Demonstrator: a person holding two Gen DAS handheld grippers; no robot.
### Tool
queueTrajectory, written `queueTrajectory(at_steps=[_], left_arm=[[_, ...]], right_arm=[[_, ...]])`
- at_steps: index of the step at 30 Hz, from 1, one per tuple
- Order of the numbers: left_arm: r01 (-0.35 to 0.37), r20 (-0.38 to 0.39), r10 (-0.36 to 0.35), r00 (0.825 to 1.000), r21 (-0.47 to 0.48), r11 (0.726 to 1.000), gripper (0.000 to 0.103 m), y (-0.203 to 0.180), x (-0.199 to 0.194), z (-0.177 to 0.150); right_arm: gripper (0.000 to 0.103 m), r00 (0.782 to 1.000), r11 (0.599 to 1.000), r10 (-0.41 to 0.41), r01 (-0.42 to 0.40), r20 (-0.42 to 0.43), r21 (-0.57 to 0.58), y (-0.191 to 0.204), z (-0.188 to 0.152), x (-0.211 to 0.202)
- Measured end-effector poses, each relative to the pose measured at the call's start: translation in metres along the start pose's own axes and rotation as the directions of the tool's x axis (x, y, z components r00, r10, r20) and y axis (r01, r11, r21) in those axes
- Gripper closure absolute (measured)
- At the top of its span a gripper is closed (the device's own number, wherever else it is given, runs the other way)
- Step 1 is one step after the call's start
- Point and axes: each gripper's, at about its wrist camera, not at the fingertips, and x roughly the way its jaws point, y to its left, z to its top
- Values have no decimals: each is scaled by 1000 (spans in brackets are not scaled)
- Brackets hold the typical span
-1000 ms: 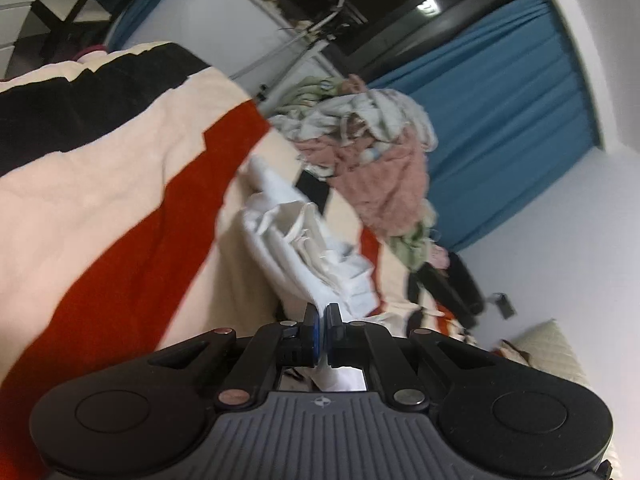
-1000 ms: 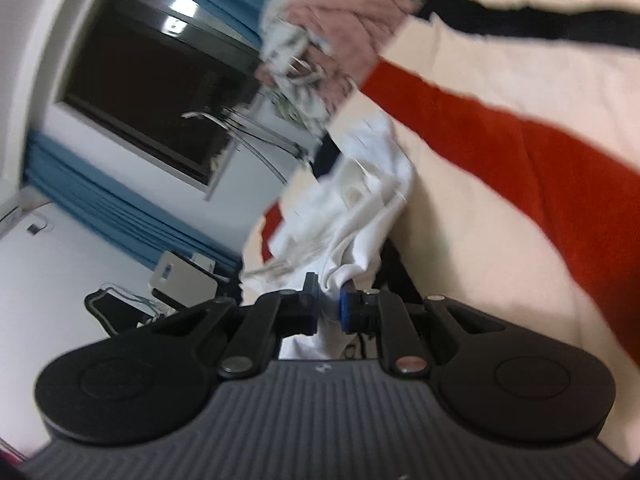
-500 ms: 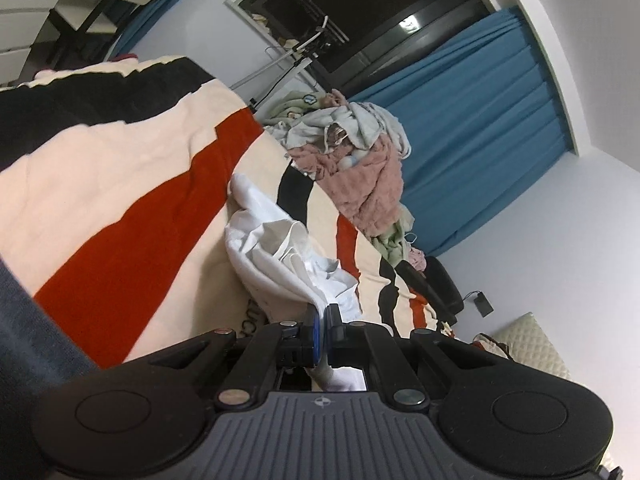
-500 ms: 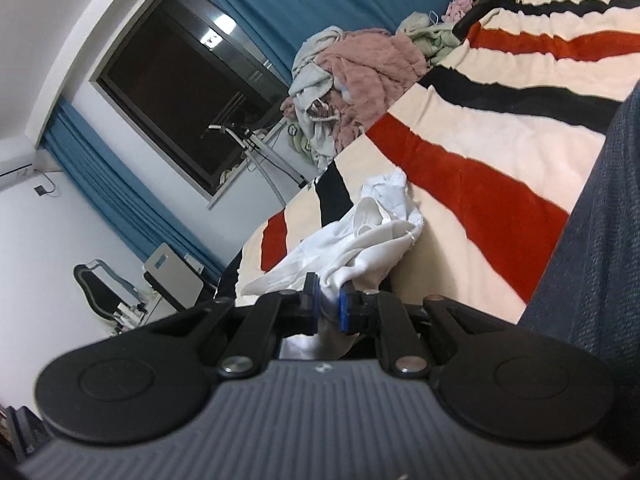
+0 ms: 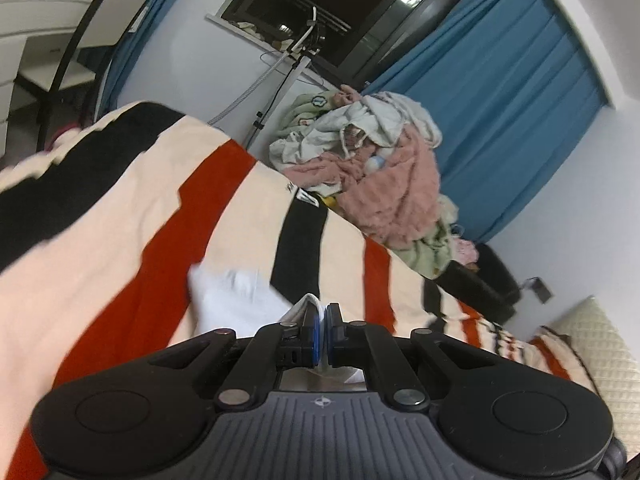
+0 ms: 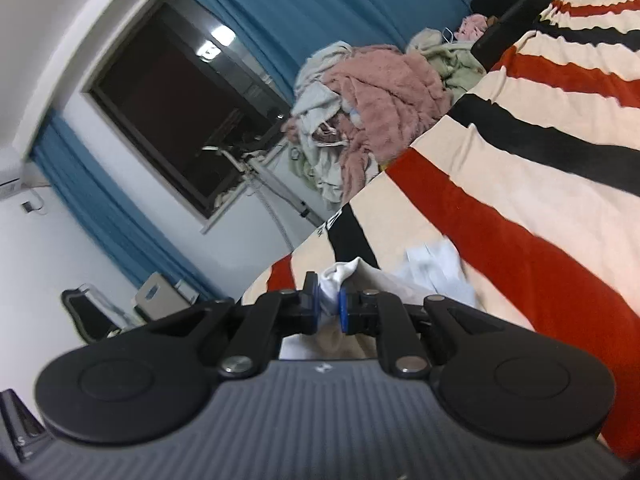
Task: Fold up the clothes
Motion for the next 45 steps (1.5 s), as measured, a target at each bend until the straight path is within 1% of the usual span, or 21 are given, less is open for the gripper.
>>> queueTrajectory(at_steps=[3, 5, 9, 16, 19, 20, 21, 23, 25, 26, 27, 29, 30, 34, 37, 38, 40, 42, 43, 44, 45], left_arm=[[-78, -21, 79, 997, 42, 996, 99, -7, 57, 19], [-95, -31, 97, 995, 46, 994, 99, 0, 88, 20], [-65, -8, 66, 998, 66, 996, 99, 27, 126, 5], [-31, -11, 32, 999, 89, 996, 99, 41, 173, 8], [-19, -56, 25, 998, 105, 994, 95, 46, 184, 9], [-13, -77, 21, 997, 103, 995, 91, 49, 187, 9], [-11, -89, 20, 996, 103, 995, 83, 52, 188, 10], [-9, -116, 20, 993, 94, 996, 66, 56, 188, 13], [-19, -118, 32, 993, 111, 994, 51, 55, 184, 17], [-26, -92, 40, 995, 139, 990, 30, 53, 179, 18], [-35, -66, 46, 997, 167, 985, 16, 52, 174, 19], [-38, -36, 46, 998, 212, 977, 15, 47, 166, 19], [-33, -30, 41, 999, 230, 973, 15, 45, 163, 18], [4, -39, 7, 999, 280, 960, 15, 36, 156, 9], [16, -65, 4, 998, 312, 950, 16, 32, 161, -1], [23, -79, 3, 997, 328, 945, 16, 31, 167, -6], [4, -98, 34, 995, 365, 931, 16, 30, 180, -15], [-37, -116, 92, 989, 407, 913, 18, 32, 195, -25], [-60, -126, 125, 984, 426, 903, 18, 33, 202, -29], [-69, -149, 146, 978, 430, 900, 18, 36, 209, -32], [-70, -159, 150, 976, 425, 902, 17, 40, 212, -32]], right_arm=[[90, 998, 998, -56, 57, -42, 22, 3, 25, 61], [90, 993, 996, -85, 86, -81, 13, -2, 31, 105], [90, 987, 995, -89, 93, -132, 22, -35, 13, 153], [88, 985, 997, -76, 73, -152, -24, -58, 6, 190], [87, 978, 996, -80, 69, -194, -63, -58, 8, 202], [83, 975, 995, -81, 67, -208, -76, -58, 9, 207], [80, 972, 994, -83, 65, -221, -89, -58, 10, 211], [60, 961, 993, -63, 33, -270, -114, -52, 10, 209], [55, 959, 989, -56, 16, -278, -144, -45, 10, 201], [53, 961, 987, -56, 12, -271, -162, -42, 10, 195], [52, 965, 984, -58, 11, -257, -180, -40, 10, 191], [28, 970, 977, -60, 8, -237, -213, -39, 8, 184], [24, 971, 974, -62, 7, -232, -228, -38, 7, 181], [24, 970, 981, -43, -4, -237, -192, -42, 9, 172], [26, 974, 976, -8, -42, -225, -216, -40, 8, 170], [26, 971, 961, -36, -31, -236, -275, -36, 4, 174], [37, 959, 924, -95, -14, -266, -381, -30, -4, 185], [50, 946, 908, -143, 9, -290, -418, -33, -13, 200], [60, 939, 900, -167, 21, -301, -436, -35, -18, 207], [68, 935, 888, -190, 34, -299, -458, -37, -22, 214], [71, 933, 881, -204, 43, -296, -472, -39, -25, 218]])
